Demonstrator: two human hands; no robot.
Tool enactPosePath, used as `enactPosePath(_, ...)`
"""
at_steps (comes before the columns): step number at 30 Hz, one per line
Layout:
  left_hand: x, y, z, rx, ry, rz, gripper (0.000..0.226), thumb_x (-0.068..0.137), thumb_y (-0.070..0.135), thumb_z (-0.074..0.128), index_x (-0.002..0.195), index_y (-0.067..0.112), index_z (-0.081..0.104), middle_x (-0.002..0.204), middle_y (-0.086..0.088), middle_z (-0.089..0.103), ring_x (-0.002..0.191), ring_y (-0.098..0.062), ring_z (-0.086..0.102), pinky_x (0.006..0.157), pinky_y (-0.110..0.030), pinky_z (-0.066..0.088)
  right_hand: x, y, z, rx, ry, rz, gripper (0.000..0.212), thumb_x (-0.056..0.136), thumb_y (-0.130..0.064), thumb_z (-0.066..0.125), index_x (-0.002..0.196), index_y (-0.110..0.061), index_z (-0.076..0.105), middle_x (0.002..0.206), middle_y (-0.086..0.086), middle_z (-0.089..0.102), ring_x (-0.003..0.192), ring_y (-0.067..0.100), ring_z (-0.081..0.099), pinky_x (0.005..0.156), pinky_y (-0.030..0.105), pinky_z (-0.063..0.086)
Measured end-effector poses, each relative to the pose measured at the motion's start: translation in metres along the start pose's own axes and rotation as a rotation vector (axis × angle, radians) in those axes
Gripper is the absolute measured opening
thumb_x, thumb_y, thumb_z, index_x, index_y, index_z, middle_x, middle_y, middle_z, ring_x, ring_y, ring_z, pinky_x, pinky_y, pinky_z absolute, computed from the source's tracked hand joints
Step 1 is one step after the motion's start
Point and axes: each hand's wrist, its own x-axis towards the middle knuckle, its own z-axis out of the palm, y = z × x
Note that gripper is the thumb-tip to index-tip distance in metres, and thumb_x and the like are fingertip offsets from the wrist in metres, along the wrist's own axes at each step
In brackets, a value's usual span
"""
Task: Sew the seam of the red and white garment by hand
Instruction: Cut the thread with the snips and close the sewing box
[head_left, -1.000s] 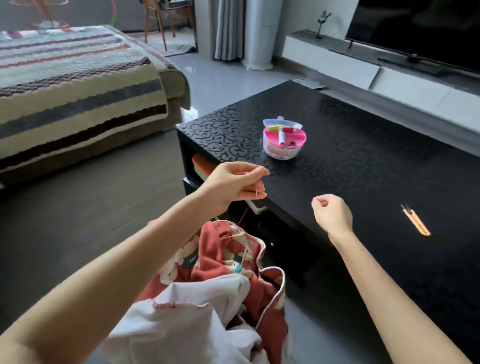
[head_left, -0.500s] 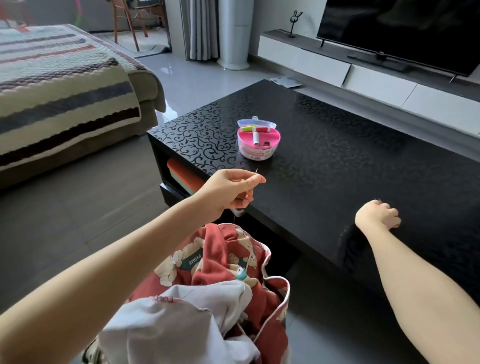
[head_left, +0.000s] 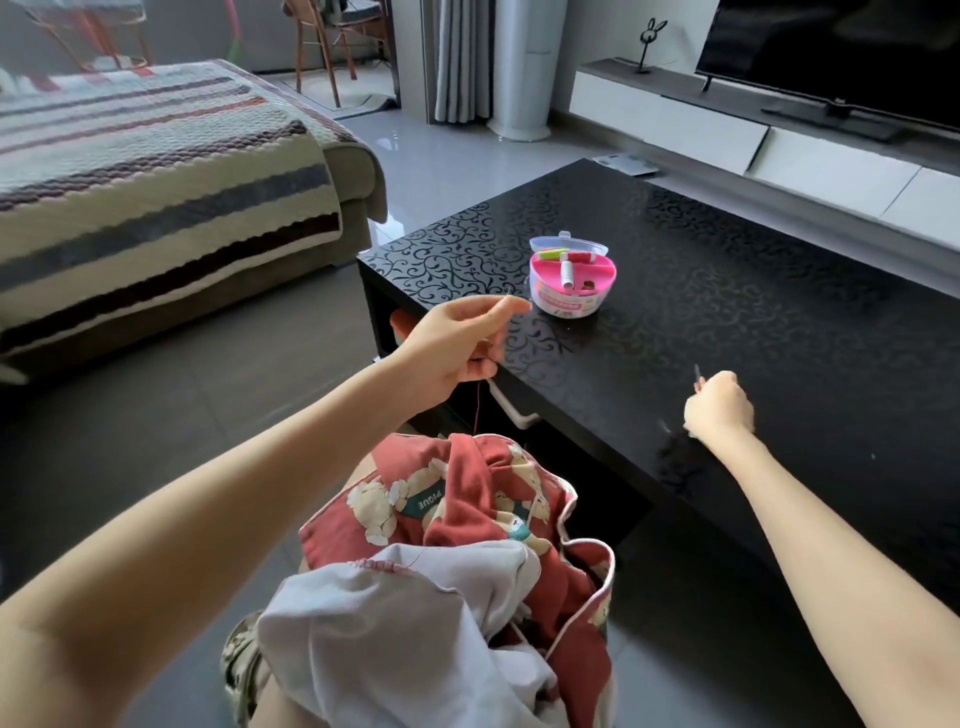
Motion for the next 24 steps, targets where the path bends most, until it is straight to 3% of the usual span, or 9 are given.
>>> enactPosePath(3,-0.004,0.007,-0.016,-0.063,0.005,0.086,0.016,0.096,0.024,0.055,0.098,0.015,0.068,0.055,0.006,0.039,0.050,-0.007,0.031,0.043,-0.017,0.018,-0.068,-0.040,-0.004,0.367,-0.182,-0.275,0.006,0.093,-0.007,0.048,0.095,-0.011,0.044,0.075,0.007,0.064,0.071,0.025,0.061,0.071,0.037,0.049)
enactPosePath(6,-0.008,0.020,-0.031,-0.093,0.018,0.175,0.018,0.098,0.025,0.051,0.098,0.017,0.067,0.053,0.006,0.032,0.048,-0.007,0.025,0.046,-0.021,0.013,-0.161,-0.073,-0.019,0.659,-0.560,-0.464,0.006,0.094,-0.011,0.055,0.091,-0.015,0.052,0.070,0.001,0.055,0.064,0.011,0.049,0.060,0.023,0.040)
enactPosePath(7,-0.012,0.025,-0.038,-0.102,0.026,0.199,0.018,0.099,0.025,0.050,0.098,0.017,0.066,0.052,0.007,0.031,0.046,-0.006,0.024,0.046,-0.021,0.012,-0.186,-0.080,-0.021,0.675,-0.675,-0.523,0.002,0.094,-0.014,0.059,0.093,-0.013,0.057,0.072,0.002,0.057,0.066,0.009,0.051,0.061,0.023,0.041)
enactPosePath(11,-0.021,0.047,-0.060,-0.138,0.052,0.264,0.019,0.100,0.024,0.048,0.099,0.017,0.066,0.052,0.007,0.029,0.046,-0.006,0.024,0.048,-0.021,0.012,-0.258,-0.107,-0.016,0.644,-1.002,-0.513,0.035,0.086,-0.027,0.070,0.088,0.008,0.065,0.059,-0.001,0.054,0.054,0.004,0.050,0.058,0.016,0.042)
enactPosePath(15,-0.026,0.055,-0.079,-0.144,0.088,0.315,0.019,0.100,0.023,0.048,0.099,0.016,0.066,0.051,0.009,0.029,0.046,-0.005,0.024,0.045,-0.017,0.015,-0.288,-0.127,0.002,0.737,-1.088,-0.405,0.021,0.086,-0.011,0.069,0.073,0.004,0.063,0.045,-0.007,0.049,0.038,0.000,0.040,0.044,0.009,0.032)
enactPosePath(18,-0.034,0.049,-0.096,-0.081,0.165,0.326,0.018,0.098,0.024,0.052,0.095,0.017,0.068,0.053,0.008,0.029,0.047,-0.006,0.023,0.043,-0.017,0.016,-0.288,-0.136,0.006,0.820,-1.041,-0.343,0.026,0.088,-0.008,0.066,0.064,-0.006,0.057,0.046,-0.001,0.050,0.036,0.001,0.041,0.041,0.011,0.032)
enactPosePath(21,-0.049,0.033,-0.108,0.236,0.247,0.280,0.016,0.093,0.026,0.061,0.085,0.019,0.072,0.052,0.011,0.037,0.049,-0.008,0.024,0.043,-0.019,0.018,-0.272,-0.139,0.008,0.921,-0.944,-0.318,0.025,0.084,-0.015,0.070,0.067,-0.001,0.058,0.045,0.000,0.050,0.039,0.009,0.043,0.045,0.022,0.042)
enactPosePath(24,-0.070,0.004,-0.113,0.466,0.148,0.131,0.021,0.091,0.030,0.064,0.088,0.012,0.074,0.053,0.011,0.040,0.050,-0.007,0.027,0.045,-0.021,0.021,-0.259,-0.143,0.003,0.961,-0.863,-0.327,0.032,0.080,-0.023,0.073,0.066,0.001,0.057,0.046,0.008,0.048,0.036,0.011,0.038,0.042,0.022,0.040)
